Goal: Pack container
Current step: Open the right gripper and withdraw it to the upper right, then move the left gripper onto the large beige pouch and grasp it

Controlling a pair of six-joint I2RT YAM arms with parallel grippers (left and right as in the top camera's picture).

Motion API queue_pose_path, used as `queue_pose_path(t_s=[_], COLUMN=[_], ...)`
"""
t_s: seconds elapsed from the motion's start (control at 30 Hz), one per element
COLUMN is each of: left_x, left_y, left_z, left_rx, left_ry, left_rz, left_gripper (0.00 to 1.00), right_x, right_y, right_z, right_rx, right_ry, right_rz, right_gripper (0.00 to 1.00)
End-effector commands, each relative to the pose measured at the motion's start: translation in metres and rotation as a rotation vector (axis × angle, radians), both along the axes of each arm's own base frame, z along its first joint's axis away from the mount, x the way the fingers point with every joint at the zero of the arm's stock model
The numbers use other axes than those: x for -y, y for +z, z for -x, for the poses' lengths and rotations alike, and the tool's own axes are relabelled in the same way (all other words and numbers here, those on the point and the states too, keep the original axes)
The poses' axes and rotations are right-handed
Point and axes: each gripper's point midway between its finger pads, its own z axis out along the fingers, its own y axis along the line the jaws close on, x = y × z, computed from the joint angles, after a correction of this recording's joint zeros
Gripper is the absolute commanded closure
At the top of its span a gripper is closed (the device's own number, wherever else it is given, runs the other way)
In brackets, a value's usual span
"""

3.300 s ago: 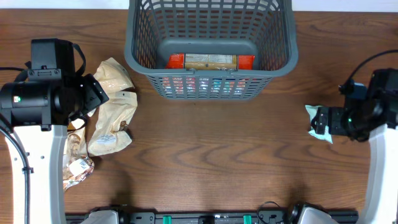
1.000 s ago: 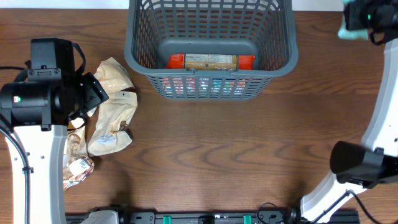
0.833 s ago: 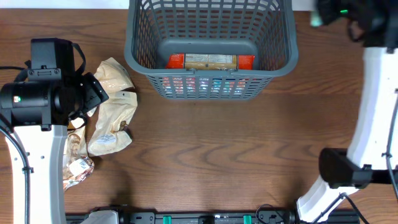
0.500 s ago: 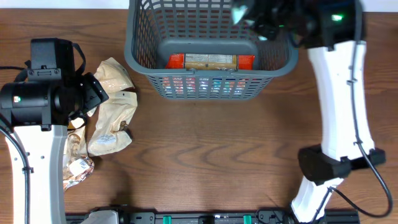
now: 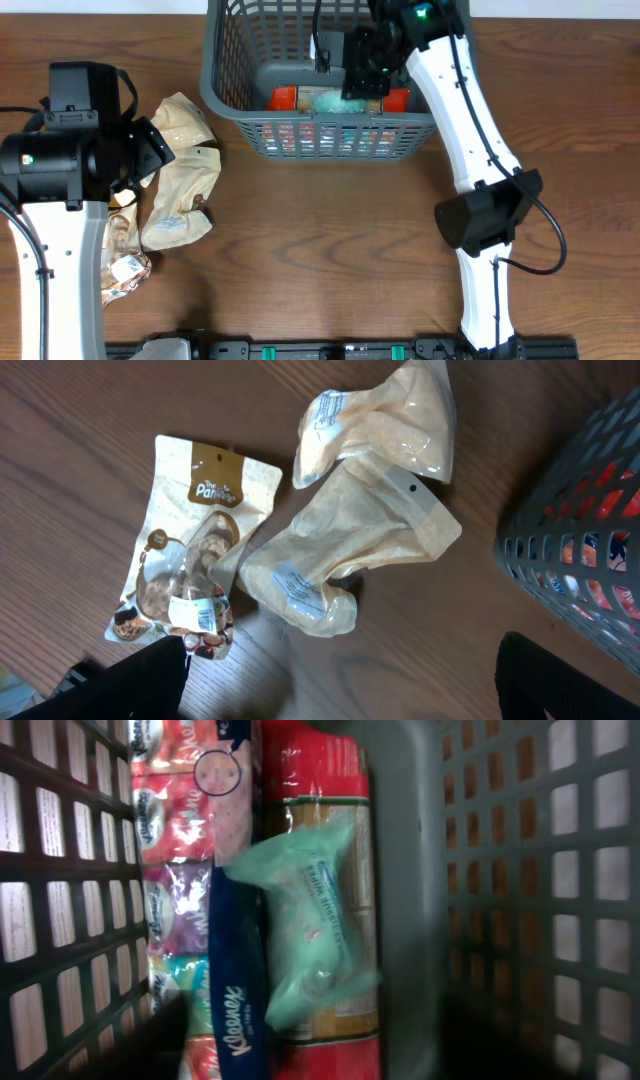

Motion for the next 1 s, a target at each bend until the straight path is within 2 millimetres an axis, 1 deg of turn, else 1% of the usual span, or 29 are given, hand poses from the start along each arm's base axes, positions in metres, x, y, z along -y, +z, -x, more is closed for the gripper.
queue_pose_path(t_s=[0.0, 0.1, 0.17, 0.23, 0.27, 0.3, 0.33, 0.37, 0.43, 0.5, 0.57, 0.6, 0.67, 0.7, 0.73, 0.8, 0.87, 0.9, 0.97], left_x=[-0.002, -0.002, -0.002, -0.002, -0.002, -0.002, -0.002, -0.002, -0.003, -0.003, -0.003, -0.003, -0.003, -0.003, -0.003, -0.004, -0.009, -0.010, -0.010], left_y=[-0.002, -0.002, -0.002, -0.002, -0.002, -0.002, -0.002, -0.002, -0.003, -0.003, -0.003, -0.004, -0.004, -0.004, -0.004, -0.005, -0.006, -0.007, -0.013], left_z=[0.000, 0.000, 0.000, 0.002, 0.002, 0.002, 0.002, 0.002, 0.003, 0.004, 0.004, 0.005, 0.006, 0.006, 0.006, 0.006, 0.006, 0.006, 0.007], left_rx=[-0.013, -0.013, -0.015, -0.020, -0.021, -0.022, -0.022, -0.024, -0.028, -0.030, -0.040, -0.048, -0.064, -0.073, -0.082, -0.103, -0.121, -0.127, -0.144], left_ry=[-0.009, -0.009, -0.009, -0.009, -0.010, -0.013, -0.014, -0.015, -0.014, -0.015, -0.041, -0.062, -0.118, -0.152, -0.191, -0.258, -0.260, -0.257, -0.245], left_rz=[-0.010, -0.010, -0.010, -0.010, -0.011, -0.012, -0.012, -0.013, -0.016, -0.016, -0.027, -0.035, -0.058, -0.072, -0.088, -0.123, -0.154, -0.158, -0.149], left_gripper=[0.13, 0.12, 0.13, 0.13, 0.13, 0.13, 0.13, 0.13, 0.13, 0.13, 0.13, 0.12, 0.12, 0.13, 0.13, 0.13, 0.12, 0.13, 0.13], right_x=[-0.003, -0.002, 0.002, 0.010, 0.015, 0.021, 0.030, 0.041, 0.072, 0.109, 0.149, 0.174, 0.216, 0.237, 0.254, 0.285, 0.305, 0.311, 0.317], right_y=[0.009, 0.017, 0.030, 0.055, 0.071, 0.088, 0.111, 0.132, 0.176, 0.213, 0.237, 0.246, 0.254, 0.252, 0.248, 0.233, 0.215, 0.207, 0.193], right_z=[0.001, -0.004, -0.007, -0.014, -0.018, -0.022, -0.027, -0.031, -0.037, -0.033, -0.026, -0.021, -0.012, -0.006, -0.001, 0.012, 0.022, 0.024, 0.027], right_rx=[0.006, 0.031, 0.065, 0.133, 0.173, 0.217, 0.270, 0.318, 0.406, 0.459, 0.488, 0.492, 0.474, 0.448, 0.420, 0.350, 0.281, 0.255, 0.209], right_ry=[-0.014, -0.034, -0.053, -0.103, -0.136, -0.175, -0.232, -0.289, -0.436, -0.582, -0.724, -0.824, -1.000, -1.091, -1.163, -1.299, -1.387, -1.411, -1.436], right_rz=[-0.027, -0.043, -0.059, -0.087, -0.108, -0.132, -0.168, -0.202, -0.287, -0.366, -0.420, -0.452, -0.508, -0.533, -0.546, -0.547, -0.521, -0.504, -0.477], right_gripper=[0.16, 0.20, 0.23, 0.23, 0.23, 0.22, 0.22, 0.21, 0.16, 0.11, 0.04, 0.02, 0.01, 0.01, 0.01, 0.01, 0.01, 0.01, 0.01])
